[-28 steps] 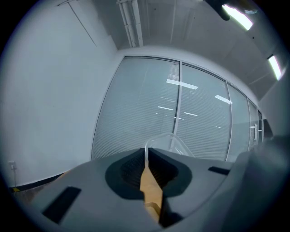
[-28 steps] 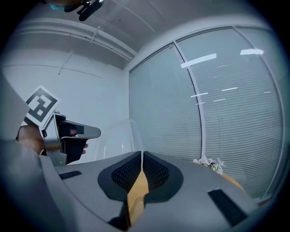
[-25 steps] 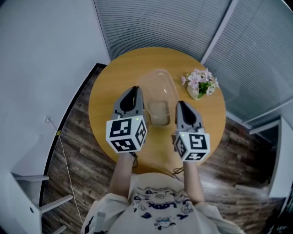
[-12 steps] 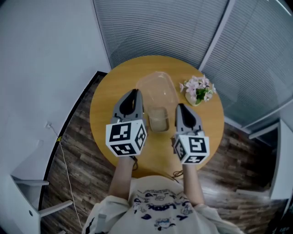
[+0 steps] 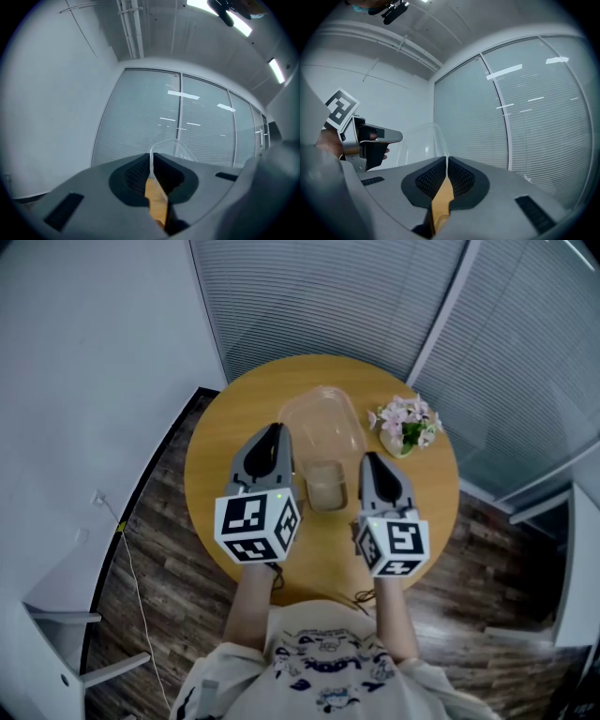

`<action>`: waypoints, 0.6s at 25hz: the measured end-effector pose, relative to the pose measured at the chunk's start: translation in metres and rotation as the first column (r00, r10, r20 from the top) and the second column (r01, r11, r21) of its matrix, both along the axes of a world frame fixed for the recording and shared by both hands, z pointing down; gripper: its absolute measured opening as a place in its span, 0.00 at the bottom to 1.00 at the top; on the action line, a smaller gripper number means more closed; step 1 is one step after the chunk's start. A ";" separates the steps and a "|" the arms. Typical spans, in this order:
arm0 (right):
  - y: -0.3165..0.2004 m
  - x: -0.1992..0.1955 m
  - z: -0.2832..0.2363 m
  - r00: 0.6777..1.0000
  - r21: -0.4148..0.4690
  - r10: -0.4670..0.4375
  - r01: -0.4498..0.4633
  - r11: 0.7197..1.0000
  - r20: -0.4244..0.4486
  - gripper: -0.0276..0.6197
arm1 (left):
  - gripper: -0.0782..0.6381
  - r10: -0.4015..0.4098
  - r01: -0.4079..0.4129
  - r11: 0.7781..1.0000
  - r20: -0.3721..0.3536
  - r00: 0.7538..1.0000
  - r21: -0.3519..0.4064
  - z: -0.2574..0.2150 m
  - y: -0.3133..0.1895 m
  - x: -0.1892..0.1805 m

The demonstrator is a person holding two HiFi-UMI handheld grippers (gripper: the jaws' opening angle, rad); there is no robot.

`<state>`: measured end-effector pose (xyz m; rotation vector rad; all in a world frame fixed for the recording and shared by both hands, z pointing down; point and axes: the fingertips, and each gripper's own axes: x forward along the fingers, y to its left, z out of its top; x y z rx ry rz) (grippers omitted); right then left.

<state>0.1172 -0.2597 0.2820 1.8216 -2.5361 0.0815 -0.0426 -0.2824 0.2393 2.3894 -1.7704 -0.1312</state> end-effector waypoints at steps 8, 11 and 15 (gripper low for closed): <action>-0.002 -0.002 0.003 1.000 -0.012 -0.001 0.001 1.000 -0.008 0.07 | 0.14 0.002 -0.002 1.000 -0.001 1.000 -0.008 0.003 -0.002 -0.002; -0.001 -0.003 0.004 1.000 -0.016 0.001 -0.001 1.000 -0.011 0.07 | 0.15 0.004 -0.004 1.000 0.000 1.000 -0.011 0.004 -0.002 -0.003; -0.001 -0.004 0.005 1.000 -0.012 0.007 -0.007 1.000 -0.012 0.07 | 0.15 0.006 -0.006 1.000 0.000 1.000 -0.010 0.004 -0.002 -0.005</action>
